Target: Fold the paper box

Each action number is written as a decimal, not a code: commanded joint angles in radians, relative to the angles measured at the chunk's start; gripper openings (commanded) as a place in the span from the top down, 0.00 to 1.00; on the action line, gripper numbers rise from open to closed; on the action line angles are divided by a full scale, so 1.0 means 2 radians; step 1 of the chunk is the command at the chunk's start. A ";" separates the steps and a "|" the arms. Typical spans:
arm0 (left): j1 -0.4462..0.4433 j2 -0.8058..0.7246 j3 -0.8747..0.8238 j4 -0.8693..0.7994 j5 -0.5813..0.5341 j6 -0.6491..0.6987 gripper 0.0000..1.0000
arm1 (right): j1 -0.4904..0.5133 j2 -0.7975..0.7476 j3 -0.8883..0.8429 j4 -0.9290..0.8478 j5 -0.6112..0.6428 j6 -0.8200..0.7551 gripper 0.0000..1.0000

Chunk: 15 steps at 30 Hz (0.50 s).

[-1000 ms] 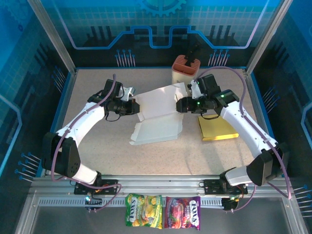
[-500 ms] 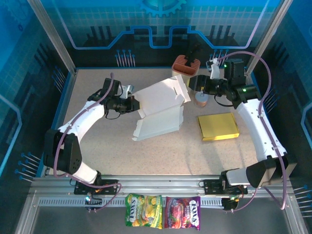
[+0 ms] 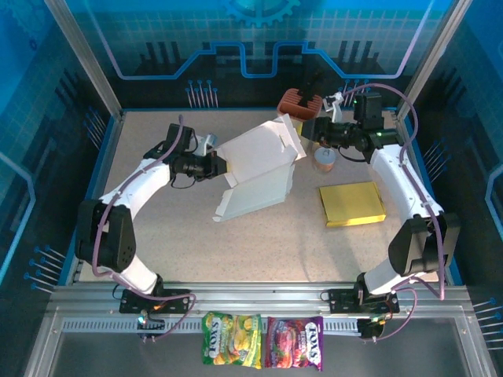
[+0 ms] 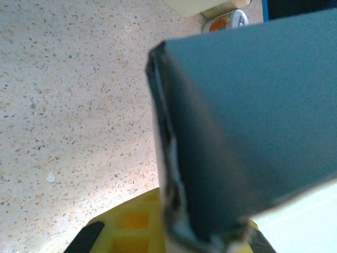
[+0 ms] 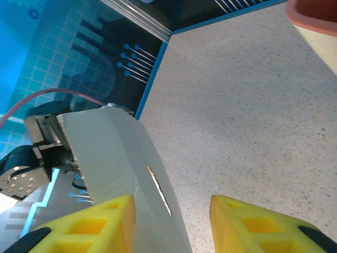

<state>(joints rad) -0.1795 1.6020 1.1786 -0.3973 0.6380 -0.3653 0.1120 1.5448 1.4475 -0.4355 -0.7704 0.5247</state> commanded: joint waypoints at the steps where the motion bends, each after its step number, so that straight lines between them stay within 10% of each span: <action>1: 0.005 0.005 0.021 0.008 0.023 -0.003 1.00 | 0.004 0.002 0.010 0.020 -0.036 0.000 0.57; 15: 0.005 0.006 0.029 -0.007 0.025 0.008 1.00 | 0.038 0.011 0.035 -0.027 -0.007 -0.059 0.51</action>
<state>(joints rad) -0.1791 1.6051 1.2022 -0.3977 0.6464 -0.3641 0.1608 1.5455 1.4742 -0.4469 -0.7933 0.4667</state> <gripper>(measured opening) 0.065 0.486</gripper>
